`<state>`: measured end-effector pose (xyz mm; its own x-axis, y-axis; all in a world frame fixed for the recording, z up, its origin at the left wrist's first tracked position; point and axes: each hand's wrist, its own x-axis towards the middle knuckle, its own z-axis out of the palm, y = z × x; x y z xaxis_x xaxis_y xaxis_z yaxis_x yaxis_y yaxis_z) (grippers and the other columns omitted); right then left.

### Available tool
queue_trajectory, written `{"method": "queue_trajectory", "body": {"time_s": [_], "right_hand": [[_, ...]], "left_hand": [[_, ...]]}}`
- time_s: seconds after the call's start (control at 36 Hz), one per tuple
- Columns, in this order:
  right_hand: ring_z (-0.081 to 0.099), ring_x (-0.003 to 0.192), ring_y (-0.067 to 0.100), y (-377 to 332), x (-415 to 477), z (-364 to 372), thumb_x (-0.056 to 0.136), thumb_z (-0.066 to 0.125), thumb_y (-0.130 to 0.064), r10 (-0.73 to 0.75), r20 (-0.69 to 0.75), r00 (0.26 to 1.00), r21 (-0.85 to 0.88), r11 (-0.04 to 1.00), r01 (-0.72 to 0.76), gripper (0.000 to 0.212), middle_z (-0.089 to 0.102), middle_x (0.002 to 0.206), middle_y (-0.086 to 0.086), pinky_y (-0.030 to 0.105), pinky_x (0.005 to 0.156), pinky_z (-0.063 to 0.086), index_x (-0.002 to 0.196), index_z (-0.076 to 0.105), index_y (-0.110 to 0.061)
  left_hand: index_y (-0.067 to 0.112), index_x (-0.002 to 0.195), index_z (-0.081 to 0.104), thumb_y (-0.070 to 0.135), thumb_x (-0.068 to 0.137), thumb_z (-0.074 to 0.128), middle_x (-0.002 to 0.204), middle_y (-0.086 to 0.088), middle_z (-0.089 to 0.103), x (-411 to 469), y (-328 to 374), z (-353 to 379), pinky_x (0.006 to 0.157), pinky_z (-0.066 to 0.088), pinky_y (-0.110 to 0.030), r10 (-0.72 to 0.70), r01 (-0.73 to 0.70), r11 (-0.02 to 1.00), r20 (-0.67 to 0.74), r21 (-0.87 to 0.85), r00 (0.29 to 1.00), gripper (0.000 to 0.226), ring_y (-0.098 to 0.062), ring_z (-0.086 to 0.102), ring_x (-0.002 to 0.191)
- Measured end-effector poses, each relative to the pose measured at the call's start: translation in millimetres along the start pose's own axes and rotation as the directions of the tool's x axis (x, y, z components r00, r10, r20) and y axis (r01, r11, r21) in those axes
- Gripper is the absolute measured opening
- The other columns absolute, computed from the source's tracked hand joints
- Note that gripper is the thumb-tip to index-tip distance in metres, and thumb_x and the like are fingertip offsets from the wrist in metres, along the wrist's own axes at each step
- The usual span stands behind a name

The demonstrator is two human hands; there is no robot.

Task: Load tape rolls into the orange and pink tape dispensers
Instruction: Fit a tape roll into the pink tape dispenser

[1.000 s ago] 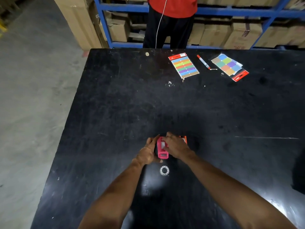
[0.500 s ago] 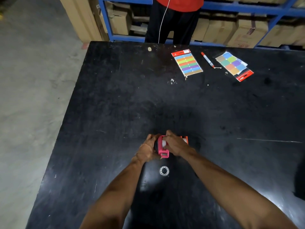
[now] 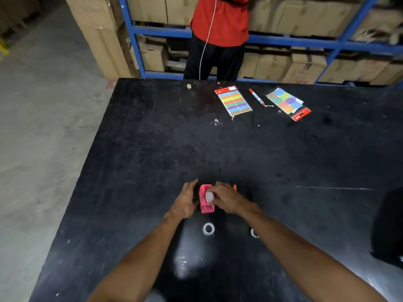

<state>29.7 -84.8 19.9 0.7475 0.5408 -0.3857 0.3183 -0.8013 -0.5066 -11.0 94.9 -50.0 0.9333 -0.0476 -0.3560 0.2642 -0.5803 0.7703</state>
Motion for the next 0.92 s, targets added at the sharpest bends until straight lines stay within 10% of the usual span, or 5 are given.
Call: {"method": "queue_trajectory", "body": {"time_s": [0.11,0.28,0.5,0.92], "right_hand": [[0.054,0.087,0.020,0.6,-16.9,-2.0,0.081,0.068,-0.015,-0.025,-0.075,0.997,0.048,0.998,0.029,0.015,0.052,0.085,-0.004,0.027,0.077,0.034,0.095,0.070,-0.018],[0.052,0.077,0.017,-23.9,-40.2,-5.0,0.086,0.068,-0.013,-0.090,-0.152,0.984,0.050,0.994,0.098,0.010,0.045,0.072,-0.012,0.024,0.068,0.032,0.091,0.070,-0.005],[0.050,0.057,0.011,-30.7,-64.4,8.4,0.081,0.058,-0.008,0.003,-0.155,0.988,0.163,0.986,0.023,0.030,0.055,0.059,-0.008,0.045,0.068,0.052,0.058,0.054,-0.026],[0.058,0.078,0.018,-3.2,-94.9,40.0,0.076,0.066,-0.013,0.130,-0.142,0.981,0.185,0.977,-0.102,0.009,0.063,0.085,0.005,0.030,0.073,0.051,0.081,0.059,-0.013]], "left_hand": [[0.033,0.101,0.071,0.000,0.086,0.059,0.102,-0.007,0.073,-19.3,15.9,9.2,0.087,0.059,-0.037,-0.041,0.030,0.976,-0.045,-0.216,0.998,0.039,-0.024,0.070,0.087],[-0.002,0.119,0.066,-0.005,0.096,0.052,0.100,-0.013,0.073,-57.1,38.5,16.0,0.075,0.060,-0.022,-0.030,-0.018,0.889,-0.097,-0.458,0.995,0.027,-0.005,0.072,0.078],[0.025,0.103,0.072,0.009,0.103,0.043,0.097,0.009,0.077,-98.7,57.4,12.9,0.088,0.057,-0.023,-0.008,0.009,0.812,0.005,-0.584,1.000,0.033,-0.008,0.072,0.096],[0.005,0.106,0.067,0.012,0.092,0.066,0.090,-0.009,0.073,-119.5,41.1,21.3,0.072,0.059,-0.026,-0.145,0.024,0.760,-0.133,-0.650,0.980,0.015,-0.020,0.072,0.086]]}}
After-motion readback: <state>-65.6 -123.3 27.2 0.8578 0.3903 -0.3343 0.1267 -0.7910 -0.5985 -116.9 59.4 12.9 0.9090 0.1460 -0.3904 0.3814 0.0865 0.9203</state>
